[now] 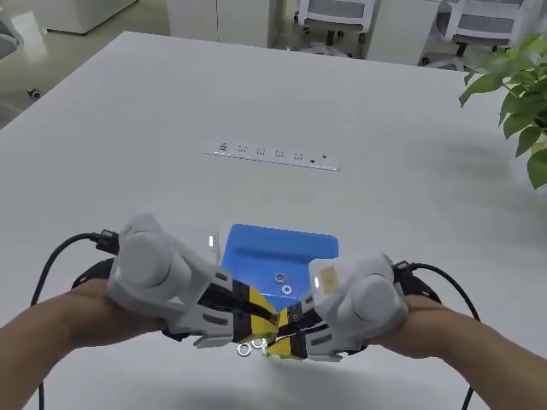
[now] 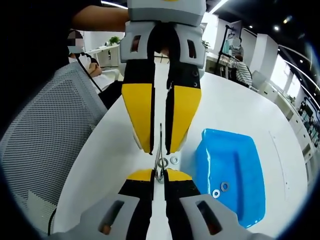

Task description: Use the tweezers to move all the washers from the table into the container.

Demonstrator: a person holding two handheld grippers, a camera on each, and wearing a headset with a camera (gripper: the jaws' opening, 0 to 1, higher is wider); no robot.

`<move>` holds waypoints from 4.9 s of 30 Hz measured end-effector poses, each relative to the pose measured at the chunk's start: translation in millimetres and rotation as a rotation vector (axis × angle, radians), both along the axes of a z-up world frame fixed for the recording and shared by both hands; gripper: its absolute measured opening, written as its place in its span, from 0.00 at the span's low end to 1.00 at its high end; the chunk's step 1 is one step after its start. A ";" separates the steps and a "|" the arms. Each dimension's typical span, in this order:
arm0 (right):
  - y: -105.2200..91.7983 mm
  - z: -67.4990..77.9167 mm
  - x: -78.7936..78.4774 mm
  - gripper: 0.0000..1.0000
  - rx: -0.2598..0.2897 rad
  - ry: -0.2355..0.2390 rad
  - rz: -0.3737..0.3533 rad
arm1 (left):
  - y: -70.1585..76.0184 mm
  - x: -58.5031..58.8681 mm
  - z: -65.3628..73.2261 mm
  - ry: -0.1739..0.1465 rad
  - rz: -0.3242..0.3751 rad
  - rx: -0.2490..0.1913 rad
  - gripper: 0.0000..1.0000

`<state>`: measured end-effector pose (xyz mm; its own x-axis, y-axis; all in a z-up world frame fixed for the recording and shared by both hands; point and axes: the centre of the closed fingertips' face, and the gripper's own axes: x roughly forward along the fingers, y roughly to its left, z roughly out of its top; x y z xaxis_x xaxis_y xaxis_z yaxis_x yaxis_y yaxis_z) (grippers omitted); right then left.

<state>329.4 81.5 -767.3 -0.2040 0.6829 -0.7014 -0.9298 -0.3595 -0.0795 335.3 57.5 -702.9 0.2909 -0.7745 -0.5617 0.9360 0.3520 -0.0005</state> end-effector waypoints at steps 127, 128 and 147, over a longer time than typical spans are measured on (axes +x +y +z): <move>-15.8 0.7 99.1 0.10 -0.033 -0.071 -0.168 | 54.6 18.9 25.2 -0.051 0.346 -0.164 0.95; -15.6 0.1 99.0 0.10 -0.033 -0.072 -0.166 | 55.2 20.5 25.6 -0.056 0.349 -0.163 0.93; -11.9 -1.4 100.6 0.10 -0.032 -0.064 -0.174 | 37.5 39.5 31.8 -0.048 0.251 -0.144 0.65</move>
<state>429.9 69.6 -768.7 -0.0393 0.6812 -0.7311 -0.9716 -0.1970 -0.1313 374.7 95.0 -671.1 0.5071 -0.7457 -0.4322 0.8198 0.5721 -0.0250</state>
